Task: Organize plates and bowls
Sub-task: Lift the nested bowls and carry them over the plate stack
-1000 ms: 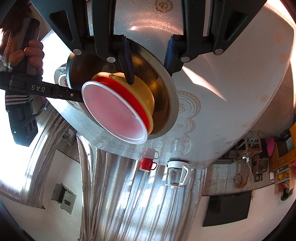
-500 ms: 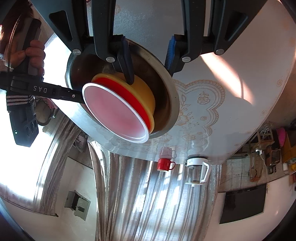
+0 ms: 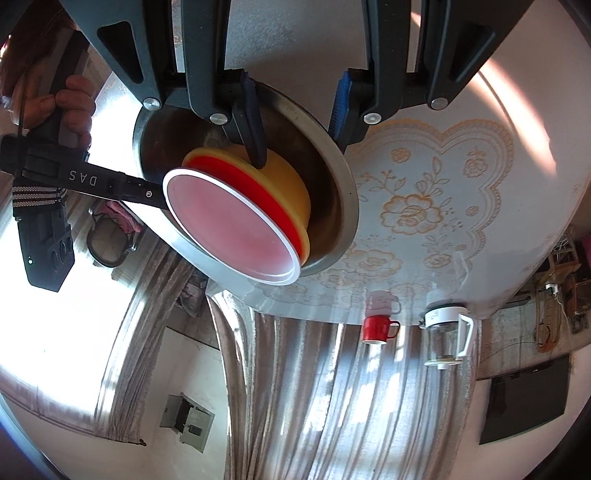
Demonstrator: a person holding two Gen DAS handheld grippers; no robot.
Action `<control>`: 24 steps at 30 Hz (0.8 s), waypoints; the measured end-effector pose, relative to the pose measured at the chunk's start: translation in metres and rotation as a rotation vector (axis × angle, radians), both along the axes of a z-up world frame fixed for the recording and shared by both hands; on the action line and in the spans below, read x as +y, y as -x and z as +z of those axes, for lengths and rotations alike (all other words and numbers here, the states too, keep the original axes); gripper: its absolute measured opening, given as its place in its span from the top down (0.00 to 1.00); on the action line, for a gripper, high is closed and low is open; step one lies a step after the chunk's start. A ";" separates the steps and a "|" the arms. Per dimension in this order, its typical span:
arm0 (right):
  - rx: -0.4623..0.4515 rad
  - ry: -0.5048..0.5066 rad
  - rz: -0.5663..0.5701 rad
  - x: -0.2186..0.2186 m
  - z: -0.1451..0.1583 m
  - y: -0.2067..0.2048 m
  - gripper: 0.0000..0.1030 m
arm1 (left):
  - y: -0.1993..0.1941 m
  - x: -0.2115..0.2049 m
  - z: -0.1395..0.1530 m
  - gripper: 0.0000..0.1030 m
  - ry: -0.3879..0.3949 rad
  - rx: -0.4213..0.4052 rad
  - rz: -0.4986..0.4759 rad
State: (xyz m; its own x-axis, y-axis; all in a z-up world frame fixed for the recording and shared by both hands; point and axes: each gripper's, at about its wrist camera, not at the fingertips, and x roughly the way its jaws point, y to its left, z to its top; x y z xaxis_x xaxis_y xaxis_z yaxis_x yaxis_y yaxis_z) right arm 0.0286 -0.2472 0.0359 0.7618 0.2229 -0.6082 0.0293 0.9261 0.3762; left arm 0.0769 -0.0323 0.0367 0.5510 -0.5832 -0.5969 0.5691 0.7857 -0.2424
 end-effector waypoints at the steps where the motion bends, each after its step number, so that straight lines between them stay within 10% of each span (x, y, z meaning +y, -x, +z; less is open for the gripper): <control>1: 0.002 -0.002 -0.013 -0.004 -0.001 0.001 0.78 | -0.002 -0.004 0.000 0.67 -0.004 0.001 -0.006; 24: 0.094 -0.003 -0.145 -0.053 -0.040 -0.003 0.78 | -0.024 -0.061 -0.036 0.67 -0.063 0.087 -0.081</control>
